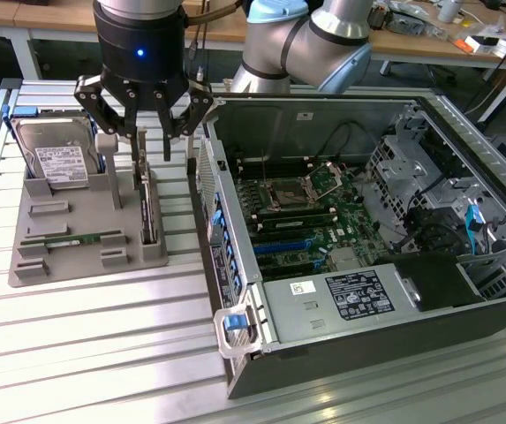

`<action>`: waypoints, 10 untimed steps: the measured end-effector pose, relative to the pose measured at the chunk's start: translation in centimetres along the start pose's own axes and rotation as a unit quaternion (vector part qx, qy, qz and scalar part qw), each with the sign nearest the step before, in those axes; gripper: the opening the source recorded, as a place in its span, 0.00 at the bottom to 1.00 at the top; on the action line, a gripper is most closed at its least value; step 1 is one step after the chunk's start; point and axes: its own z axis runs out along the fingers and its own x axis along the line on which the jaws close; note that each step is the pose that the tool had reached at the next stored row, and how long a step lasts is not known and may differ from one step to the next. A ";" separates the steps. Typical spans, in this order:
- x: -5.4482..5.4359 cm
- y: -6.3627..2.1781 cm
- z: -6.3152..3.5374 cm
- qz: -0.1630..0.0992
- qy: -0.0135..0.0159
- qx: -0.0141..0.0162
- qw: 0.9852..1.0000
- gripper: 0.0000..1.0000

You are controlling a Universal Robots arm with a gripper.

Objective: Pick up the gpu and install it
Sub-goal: 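Pick up the gpu and move the gpu toward the slot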

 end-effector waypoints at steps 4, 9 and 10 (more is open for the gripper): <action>0.0 -0.01 0.14 0.000 0.000 0.000 1.000 0.42; 0.0 -0.01 0.31 0.000 0.000 0.000 1.000 0.42; 0.0 -0.02 0.33 0.000 0.000 0.000 1.000 0.42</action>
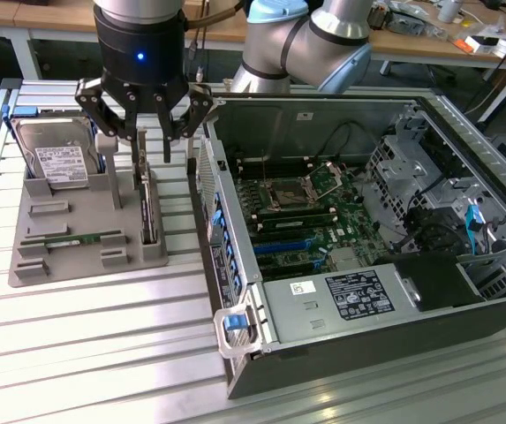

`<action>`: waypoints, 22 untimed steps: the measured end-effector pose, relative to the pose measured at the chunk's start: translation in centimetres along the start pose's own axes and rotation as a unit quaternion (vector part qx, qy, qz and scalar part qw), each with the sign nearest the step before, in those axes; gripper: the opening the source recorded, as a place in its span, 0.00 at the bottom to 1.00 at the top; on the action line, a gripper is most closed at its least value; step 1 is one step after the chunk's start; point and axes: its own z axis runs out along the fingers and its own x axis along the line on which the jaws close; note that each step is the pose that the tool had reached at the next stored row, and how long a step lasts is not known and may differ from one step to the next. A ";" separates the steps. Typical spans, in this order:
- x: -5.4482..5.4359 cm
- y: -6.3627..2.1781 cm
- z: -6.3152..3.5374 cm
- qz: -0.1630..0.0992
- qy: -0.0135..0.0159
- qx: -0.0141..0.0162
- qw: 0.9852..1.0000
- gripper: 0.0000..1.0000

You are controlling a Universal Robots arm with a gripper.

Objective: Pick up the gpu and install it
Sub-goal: 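Pick up the gpu and move the gpu toward the slot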

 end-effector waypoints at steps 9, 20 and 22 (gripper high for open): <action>0.0 -0.01 0.34 0.000 0.000 0.000 1.000 0.42; 0.0 -0.04 0.85 0.000 0.000 0.000 1.000 0.42; 0.0 -0.04 0.96 0.000 0.000 0.000 1.000 0.42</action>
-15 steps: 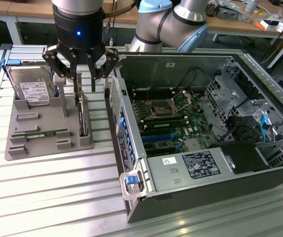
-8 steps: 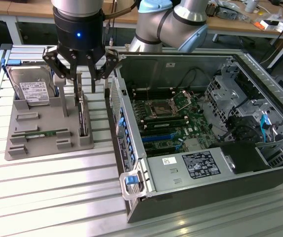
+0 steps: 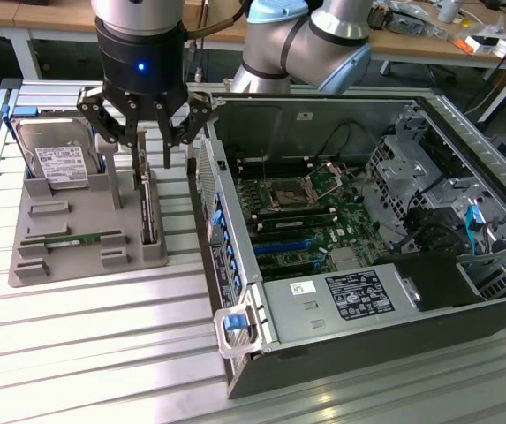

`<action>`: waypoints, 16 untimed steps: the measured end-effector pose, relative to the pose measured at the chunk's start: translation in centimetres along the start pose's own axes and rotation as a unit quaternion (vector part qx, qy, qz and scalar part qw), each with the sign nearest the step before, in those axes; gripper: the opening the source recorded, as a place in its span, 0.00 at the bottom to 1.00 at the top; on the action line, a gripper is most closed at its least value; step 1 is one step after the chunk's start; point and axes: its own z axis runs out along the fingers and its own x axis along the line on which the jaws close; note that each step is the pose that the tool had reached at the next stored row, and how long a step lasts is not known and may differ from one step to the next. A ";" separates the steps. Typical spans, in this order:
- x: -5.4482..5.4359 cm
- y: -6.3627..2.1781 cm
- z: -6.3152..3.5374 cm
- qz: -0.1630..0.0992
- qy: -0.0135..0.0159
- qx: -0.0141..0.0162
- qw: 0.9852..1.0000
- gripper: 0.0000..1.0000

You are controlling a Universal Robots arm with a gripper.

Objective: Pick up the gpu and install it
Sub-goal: 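Pick up the gpu and move the gpu toward the slot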

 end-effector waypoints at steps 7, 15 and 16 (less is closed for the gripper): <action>0.0 -0.02 0.37 0.000 0.000 0.000 1.000 0.42; 0.1 -0.04 0.76 0.000 0.000 0.000 1.000 0.42; 0.1 -0.04 0.79 0.000 0.000 0.000 1.000 0.42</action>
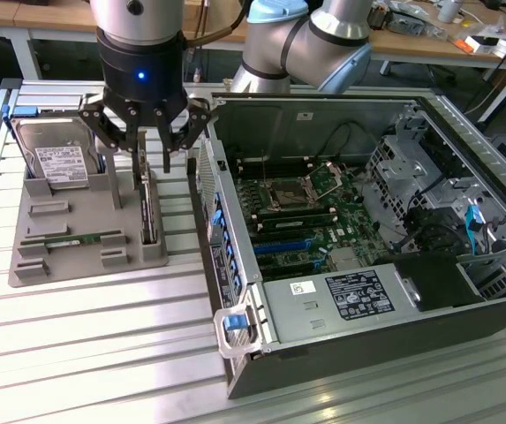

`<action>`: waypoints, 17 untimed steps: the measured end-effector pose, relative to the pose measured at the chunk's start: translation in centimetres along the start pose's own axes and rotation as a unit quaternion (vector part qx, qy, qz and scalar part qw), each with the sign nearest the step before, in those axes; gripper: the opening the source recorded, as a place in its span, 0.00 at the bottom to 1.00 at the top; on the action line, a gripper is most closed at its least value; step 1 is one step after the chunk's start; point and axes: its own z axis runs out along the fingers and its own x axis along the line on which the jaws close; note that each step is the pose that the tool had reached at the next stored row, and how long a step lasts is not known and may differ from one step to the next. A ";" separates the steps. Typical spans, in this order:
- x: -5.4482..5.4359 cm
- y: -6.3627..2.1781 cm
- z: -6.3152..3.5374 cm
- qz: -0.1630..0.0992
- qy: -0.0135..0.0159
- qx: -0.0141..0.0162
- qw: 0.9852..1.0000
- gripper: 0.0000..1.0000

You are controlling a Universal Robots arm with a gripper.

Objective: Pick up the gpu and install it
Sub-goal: 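Pick up the gpu and move the gpu toward the slot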

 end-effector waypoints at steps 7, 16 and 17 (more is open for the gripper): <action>0.0 -0.01 0.28 0.000 0.000 0.000 1.000 0.42; 0.5 -0.07 0.81 0.000 0.000 0.000 1.000 0.42; 0.6 -0.08 0.89 0.000 0.000 0.000 1.000 0.42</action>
